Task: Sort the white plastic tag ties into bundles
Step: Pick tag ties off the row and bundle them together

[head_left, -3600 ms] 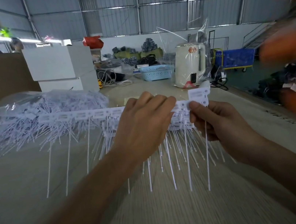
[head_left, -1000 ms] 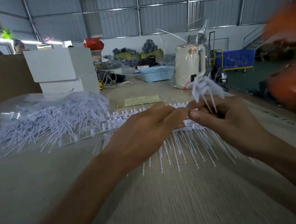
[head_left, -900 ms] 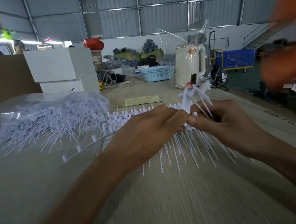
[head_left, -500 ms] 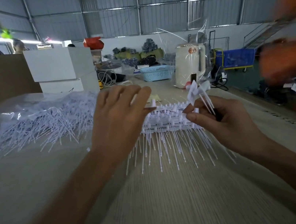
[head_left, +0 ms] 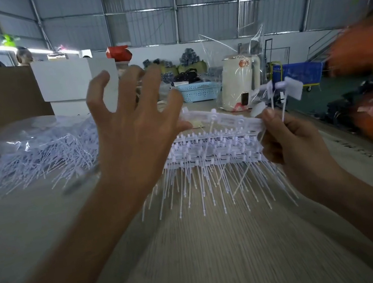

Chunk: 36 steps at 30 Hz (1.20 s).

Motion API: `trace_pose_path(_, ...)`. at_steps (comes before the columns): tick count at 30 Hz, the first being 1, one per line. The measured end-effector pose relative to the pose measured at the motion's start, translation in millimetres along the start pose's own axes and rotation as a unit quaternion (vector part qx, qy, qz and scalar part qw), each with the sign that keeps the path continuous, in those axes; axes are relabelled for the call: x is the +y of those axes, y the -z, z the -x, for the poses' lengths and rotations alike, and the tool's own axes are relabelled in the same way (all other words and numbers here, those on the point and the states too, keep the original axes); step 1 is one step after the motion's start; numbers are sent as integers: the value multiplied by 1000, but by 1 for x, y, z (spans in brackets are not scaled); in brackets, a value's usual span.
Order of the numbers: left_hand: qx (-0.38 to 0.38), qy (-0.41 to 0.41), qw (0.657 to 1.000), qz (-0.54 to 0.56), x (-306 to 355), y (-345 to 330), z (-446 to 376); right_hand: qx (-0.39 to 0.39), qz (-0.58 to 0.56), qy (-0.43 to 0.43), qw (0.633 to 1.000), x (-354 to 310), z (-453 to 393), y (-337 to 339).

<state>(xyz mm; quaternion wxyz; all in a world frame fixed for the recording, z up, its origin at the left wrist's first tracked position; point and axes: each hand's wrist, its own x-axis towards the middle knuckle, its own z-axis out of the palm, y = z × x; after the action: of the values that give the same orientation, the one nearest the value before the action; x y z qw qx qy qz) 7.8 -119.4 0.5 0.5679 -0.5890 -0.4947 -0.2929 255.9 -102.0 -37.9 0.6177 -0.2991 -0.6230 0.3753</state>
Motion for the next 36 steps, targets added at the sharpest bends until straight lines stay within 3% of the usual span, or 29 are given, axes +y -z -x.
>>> trace_pose_path(6,-11,73,997,31,-12,-8,3,57,-40,-48,996,-7,-3,7)
trace_pose_path(13,-99,66,989,93,-5,-20,10,61,10,-63,996,1,-4,8)
trace_pose_path(16,-141,58,983,100,-2,-23,13,27,8,-75,997,5,-7,13)
trace_pose_path(20,-137,63,983,102,-4,-29,17,-22,8,-129,991,11,-9,23)
trace_pose_path(26,-129,65,982,119,-5,-39,27,-50,-170,-254,951,22,-11,35)
trace_pose_path(29,-135,58,978,146,-10,-44,31,-55,-151,-259,952,24,-9,33)
trace_pose_path(32,-174,83,953,234,-16,-46,28,-41,-111,-253,960,23,-6,26)
trace_pose_path(36,-220,85,875,423,-18,-43,30,-28,-33,-226,973,22,-5,22)
